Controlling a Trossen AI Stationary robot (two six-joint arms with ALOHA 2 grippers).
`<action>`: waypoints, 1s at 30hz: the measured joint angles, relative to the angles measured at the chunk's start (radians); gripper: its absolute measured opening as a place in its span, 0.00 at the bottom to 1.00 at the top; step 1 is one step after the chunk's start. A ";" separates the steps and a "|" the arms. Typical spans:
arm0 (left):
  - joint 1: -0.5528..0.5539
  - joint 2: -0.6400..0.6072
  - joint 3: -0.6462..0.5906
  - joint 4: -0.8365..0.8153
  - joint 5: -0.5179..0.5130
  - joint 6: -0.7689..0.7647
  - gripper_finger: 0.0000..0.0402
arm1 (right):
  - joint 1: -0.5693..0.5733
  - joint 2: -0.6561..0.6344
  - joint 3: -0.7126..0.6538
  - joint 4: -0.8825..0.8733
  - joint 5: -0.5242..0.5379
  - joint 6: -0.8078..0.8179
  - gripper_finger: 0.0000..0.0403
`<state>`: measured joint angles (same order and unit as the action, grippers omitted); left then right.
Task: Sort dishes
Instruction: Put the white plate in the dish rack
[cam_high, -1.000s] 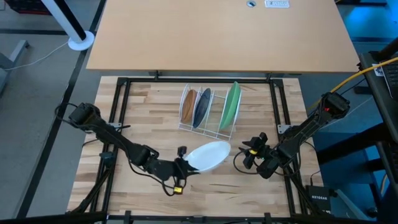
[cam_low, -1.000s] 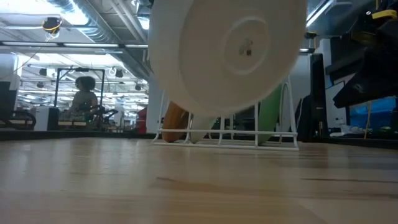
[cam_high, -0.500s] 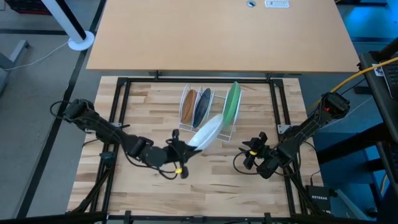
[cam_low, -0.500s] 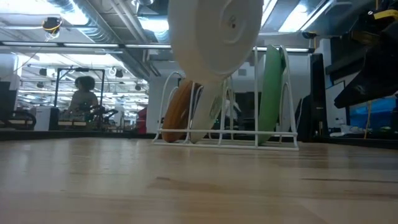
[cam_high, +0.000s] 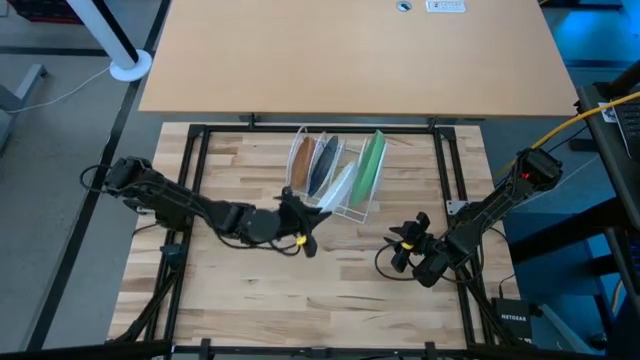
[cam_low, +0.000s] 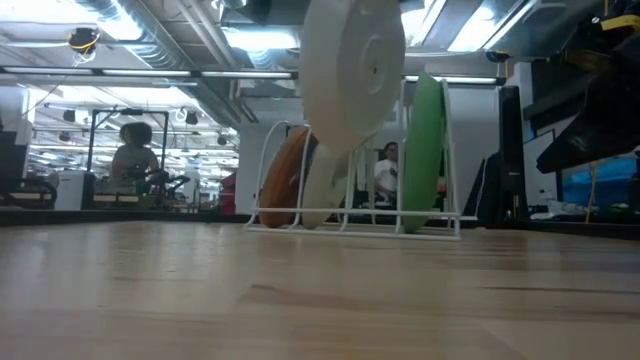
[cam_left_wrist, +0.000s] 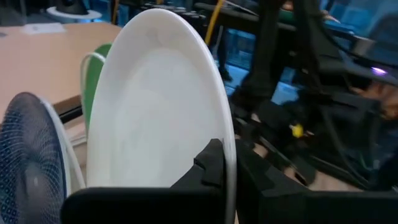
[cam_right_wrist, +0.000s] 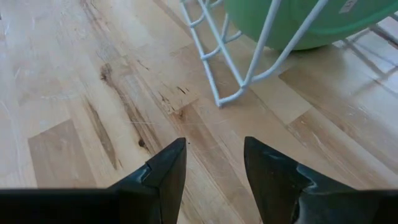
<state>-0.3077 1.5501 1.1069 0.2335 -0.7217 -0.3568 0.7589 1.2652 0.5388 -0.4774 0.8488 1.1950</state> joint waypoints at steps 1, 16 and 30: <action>0.015 0.001 0.000 0.000 0.004 -0.009 0.00 | 0.000 0.000 0.000 0.000 0.002 0.000 0.41; 0.232 0.030 0.000 0.048 0.144 -0.065 0.00 | 0.000 0.003 -0.001 0.003 0.005 -0.026 0.41; 0.350 0.170 0.000 0.042 0.254 -0.056 0.02 | 0.000 0.003 -0.004 0.001 0.004 -0.026 0.41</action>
<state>0.0420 1.7198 1.1069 0.2752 -0.4675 -0.4128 0.7589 1.2678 0.5350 -0.4767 0.8532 1.1690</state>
